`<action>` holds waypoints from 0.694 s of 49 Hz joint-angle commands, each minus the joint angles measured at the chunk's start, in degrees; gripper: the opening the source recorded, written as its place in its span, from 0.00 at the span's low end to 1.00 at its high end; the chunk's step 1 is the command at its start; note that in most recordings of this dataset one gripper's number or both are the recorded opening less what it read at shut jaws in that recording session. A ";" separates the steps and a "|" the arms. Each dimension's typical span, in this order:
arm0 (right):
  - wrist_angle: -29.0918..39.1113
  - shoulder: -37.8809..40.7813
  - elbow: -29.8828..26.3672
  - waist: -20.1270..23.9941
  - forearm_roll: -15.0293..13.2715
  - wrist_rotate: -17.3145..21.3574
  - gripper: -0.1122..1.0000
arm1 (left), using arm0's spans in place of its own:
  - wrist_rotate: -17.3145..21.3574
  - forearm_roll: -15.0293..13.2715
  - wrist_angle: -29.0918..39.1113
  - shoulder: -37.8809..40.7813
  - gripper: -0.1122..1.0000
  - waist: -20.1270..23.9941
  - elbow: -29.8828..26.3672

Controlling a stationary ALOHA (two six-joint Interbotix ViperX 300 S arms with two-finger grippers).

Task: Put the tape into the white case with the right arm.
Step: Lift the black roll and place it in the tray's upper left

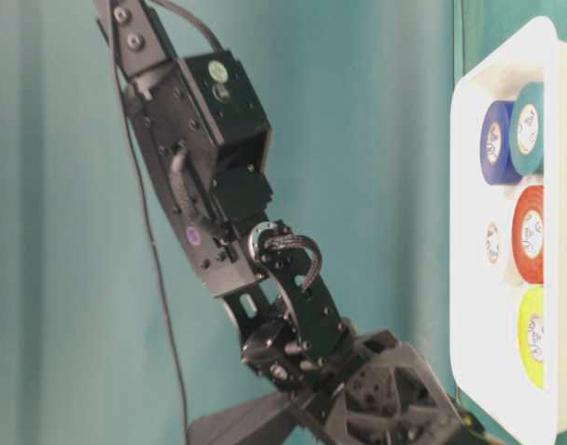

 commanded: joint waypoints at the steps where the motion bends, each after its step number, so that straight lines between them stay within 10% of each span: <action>1: -0.88 -3.08 -0.53 -2.46 -0.26 -0.09 0.10 | -0.09 -0.09 -0.35 0.44 0.11 0.00 -0.62; 34: -3.60 -5.27 5.98 -8.44 -0.18 0.44 0.10 | -0.09 -0.09 -0.35 0.53 0.11 0.00 -0.53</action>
